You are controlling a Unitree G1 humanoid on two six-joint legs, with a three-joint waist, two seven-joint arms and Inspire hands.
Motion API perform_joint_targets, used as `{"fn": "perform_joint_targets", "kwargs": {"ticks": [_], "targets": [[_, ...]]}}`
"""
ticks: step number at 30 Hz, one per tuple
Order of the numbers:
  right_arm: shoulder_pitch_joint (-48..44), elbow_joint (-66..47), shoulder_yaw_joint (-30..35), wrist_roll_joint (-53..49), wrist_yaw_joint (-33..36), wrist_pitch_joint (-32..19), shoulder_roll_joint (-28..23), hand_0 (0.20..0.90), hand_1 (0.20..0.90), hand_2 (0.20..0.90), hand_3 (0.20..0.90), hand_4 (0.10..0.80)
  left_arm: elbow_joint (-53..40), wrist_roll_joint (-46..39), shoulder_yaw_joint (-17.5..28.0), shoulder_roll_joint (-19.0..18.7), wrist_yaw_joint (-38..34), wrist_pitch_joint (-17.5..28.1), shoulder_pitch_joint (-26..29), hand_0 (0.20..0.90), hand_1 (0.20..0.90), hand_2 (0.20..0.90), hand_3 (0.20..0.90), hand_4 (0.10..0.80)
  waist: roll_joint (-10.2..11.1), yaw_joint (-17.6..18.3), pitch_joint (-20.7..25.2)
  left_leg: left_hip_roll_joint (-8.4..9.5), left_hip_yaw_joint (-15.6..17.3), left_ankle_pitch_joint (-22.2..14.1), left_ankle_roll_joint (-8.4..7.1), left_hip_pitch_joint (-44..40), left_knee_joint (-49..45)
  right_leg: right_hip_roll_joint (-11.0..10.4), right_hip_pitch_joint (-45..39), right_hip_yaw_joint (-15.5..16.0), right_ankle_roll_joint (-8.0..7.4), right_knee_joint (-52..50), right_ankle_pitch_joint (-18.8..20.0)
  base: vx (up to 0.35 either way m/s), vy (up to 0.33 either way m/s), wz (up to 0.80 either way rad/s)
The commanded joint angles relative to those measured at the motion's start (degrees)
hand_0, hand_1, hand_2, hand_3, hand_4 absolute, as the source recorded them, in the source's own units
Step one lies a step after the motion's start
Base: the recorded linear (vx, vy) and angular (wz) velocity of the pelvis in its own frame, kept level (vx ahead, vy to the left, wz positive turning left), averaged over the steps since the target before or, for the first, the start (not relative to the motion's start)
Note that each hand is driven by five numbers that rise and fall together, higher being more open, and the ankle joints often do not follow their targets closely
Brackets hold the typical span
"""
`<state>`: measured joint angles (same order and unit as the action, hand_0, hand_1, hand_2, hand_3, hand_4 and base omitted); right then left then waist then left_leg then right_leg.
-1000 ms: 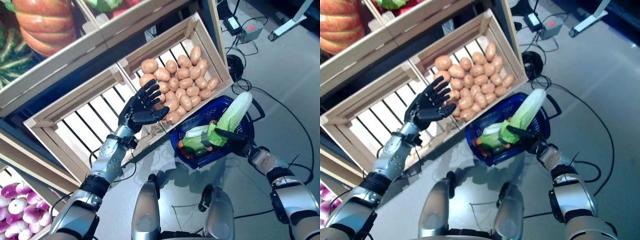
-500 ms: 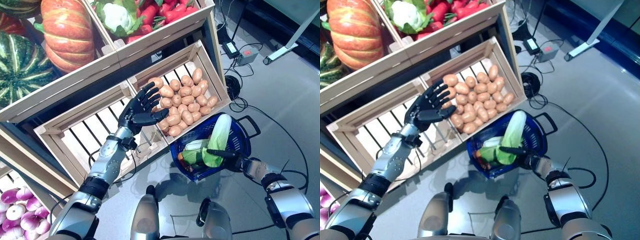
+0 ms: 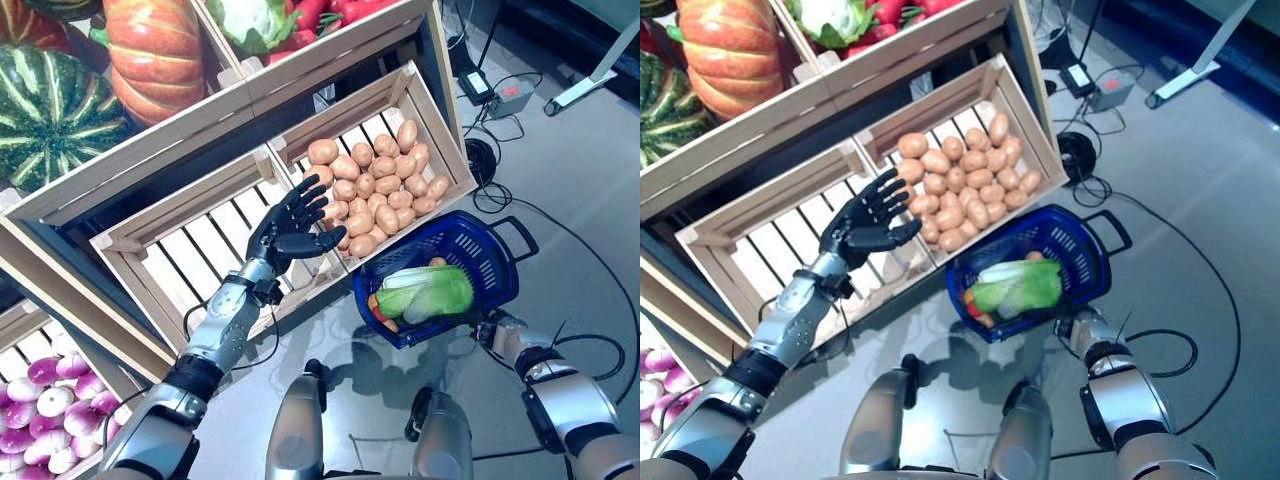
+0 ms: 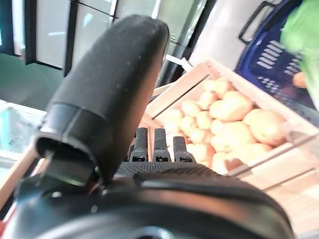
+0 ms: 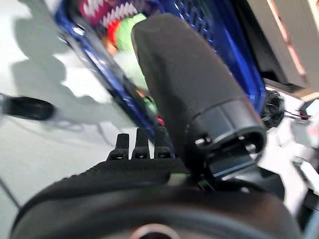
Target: Put vegetables into the basket
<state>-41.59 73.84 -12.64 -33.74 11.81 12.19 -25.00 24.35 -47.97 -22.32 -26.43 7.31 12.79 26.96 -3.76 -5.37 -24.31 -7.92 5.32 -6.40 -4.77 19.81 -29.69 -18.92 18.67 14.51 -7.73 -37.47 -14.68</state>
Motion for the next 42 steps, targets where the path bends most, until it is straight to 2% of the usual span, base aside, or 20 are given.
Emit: {"fn": "perform_joint_targets", "kwargs": {"ticks": [1, 6, 12, 15, 20, 23, 27, 31, 37, 40, 42], "targets": [[-5.8, -1.6, -2.1, 4.1, 8.1, -4.5, -2.9, 0.900, 0.900, 0.900, 0.900, 0.800, -5.2, -0.4, 2.1, 0.6, 0.4, 7.5, 3.9, 0.900, 0.900, 0.900, 0.900, 0.800, 0.7, -0.8, 0.1, -0.54, -0.4, -4.0, 0.45, -2.3, -2.9, -0.4, -0.9, -1.3, 2.51, 1.5, 6.9, -0.025, 0.027, 0.05], [-6.4, -1.5, -1.2, 4.0, 10.8, -4.9, -3.3, 0.900, 0.900, 0.900, 0.900, 0.800, -4.6, -0.6, 1.6, 0.6, 1.3, 8.8, 3.7, 0.900, 0.900, 0.900, 0.900, 0.800, 0.5, -0.7, -0.4, -0.72, -0.4, -4.3, 0.38, -2.0, -3.4, -0.5, -0.3, -1.6, 2.48, 0.7, 6.5, -0.002, 0.004, 0.01], [-5.8, -2.4, -0.9, 2.5, 9.8, -7.3, -3.0, 0.900, 0.900, 0.900, 0.900, 0.800, -4.3, -0.4, 1.4, 0.7, 1.8, 9.4, 3.0, 0.900, 0.900, 0.900, 0.900, 0.800, 0.7, -0.7, -0.5, -0.79, -0.4, -4.4, 0.53, -2.5, -3.2, -0.6, -0.5, -1.5, 2.63, 0.5, 6.4, 0.000, 0.000, 0.00], [-4.8, -3.5, -0.8, 2.2, 9.0, -9.4, -2.5, 0.900, 0.900, 0.900, 0.900, 0.800, -4.5, 0.1, 1.6, 0.6, 2.1, 9.3, 2.1, 0.900, 0.900, 0.900, 0.900, 0.800, 1.0, -0.7, 0.1, -0.80, -0.5, -3.7, 0.57, -3.8, -1.6, -0.2, -1.6, -1.5, 2.61, 1.9, 6.9, 0.013, 0.000, 0.00], [0.1, -9.1, -0.8, -0.7, 7.7, -13.4, 0.6, 0.900, 0.900, 0.900, 0.900, 0.800, -5.5, 1.2, 2.3, 0.5, 2.7, 8.5, -0.7, 0.900, 0.900, 0.900, 0.900, 0.800, 2.3, -0.1, 2.7, -0.76, -0.3, -0.6, 0.72, -8.6, 5.4, 1.6, -6.7, -1.4, 2.39, 9.8, 9.4, 0.088, -0.014, -0.05], [6.9, -16.9, 0.1, -4.0, 7.5, -15.2, 3.5, 0.900, 0.900, 0.900, 0.900, 0.800, -7.0, 2.4, 3.8, 1.4, 3.0, 6.9, -5.0, 0.900, 0.900, 0.900, 0.900, 0.800, 3.2, 0.7, 5.7, -0.43, 0.8, 2.0, 0.88, -13.0, 11.8, 3.1, -11.7, -1.1, 2.30, 17.2, 11.4, 0.171, -0.021, -0.11], [19.9, -26.5, 1.3, -5.8, 5.5, -16.8, 8.4, 0.900, 0.900, 0.900, 0.900, 0.800, -7.3, 6.1, 6.2, 4.8, 3.6, 5.3, -13.2, 0.900, 0.900, 0.900, 0.900, 0.800, 3.5, 1.6, 11.1, 0.43, 2.7, 5.4, 0.90, -19.6, 21.4, 5.6, -18.8, -0.8, 2.17, 27.2, 13.8, 0.194, 0.011, -0.14], [28.1, -31.7, 0.0, -5.5, 4.2, -17.8, 11.9, 0.900, 0.900, 0.900, 0.900, 0.800, -5.8, 10.8, 6.3, 5.8, 3.4, 5.2, -18.2, 0.900, 0.900, 0.900, 0.900, 0.800, 3.5, 2.4, 14.0, 0.59, 4.0, 7.1, 0.75, -23.3, 27.0, 6.7, -22.3, -1.4, 1.81, 32.4, 15.4, 0.118, 0.018, -0.12], [37.5, -38.2, -1.7, -2.5, -0.2, -13.8, 15.1, 0.900, 0.900, 0.900, 0.900, 0.800, -0.9, 17.9, 6.1, 6.5, 3.6, 7.9, -24.8, 0.900, 0.900, 0.900, 0.900, 0.800, 3.6, 4.4, 16.5, 0.52, 5.9, 9.0, 0.46, -27.2, 34.0, 7.3, -25.6, -1.4, 0.52, 38.4, 17.8, 0.055, 0.008, -0.07], [40.5, -39.6, -2.9, -1.8, -3.3, -11.0, 15.6, 0.900, 0.900, 0.900, 0.900, 0.800, 2.0, 22.2, 5.4, 6.6, 3.1, 8.8, -26.4, 0.900, 0.900, 0.900, 0.900, 0.800, 3.7, 5.4, 17.0, 0.41, 6.4, 8.9, 0.20, -27.4, 34.7, 7.6, -26.2, -1.3, 0.14, 40.3, 18.7, 0.019, -0.020, -0.14], [41.4, -39.5, -2.9, -2.0, -4.1, -11.1, 15.6, 0.900, 0.900, 0.900, 0.900, 0.800, 3.9, 24.2, 4.8, 6.8, 2.2, 9.3, -26.8, 0.900, 0.900, 0.900, 0.900, 0.800, 3.9, 5.6, 17.2, 0.44, 6.4, 8.8, 0.06, -27.3, 34.7, 7.7, -26.5, -1.1, -0.04, 41.2, 19.1, 0.004, -0.026, -0.07]]}}
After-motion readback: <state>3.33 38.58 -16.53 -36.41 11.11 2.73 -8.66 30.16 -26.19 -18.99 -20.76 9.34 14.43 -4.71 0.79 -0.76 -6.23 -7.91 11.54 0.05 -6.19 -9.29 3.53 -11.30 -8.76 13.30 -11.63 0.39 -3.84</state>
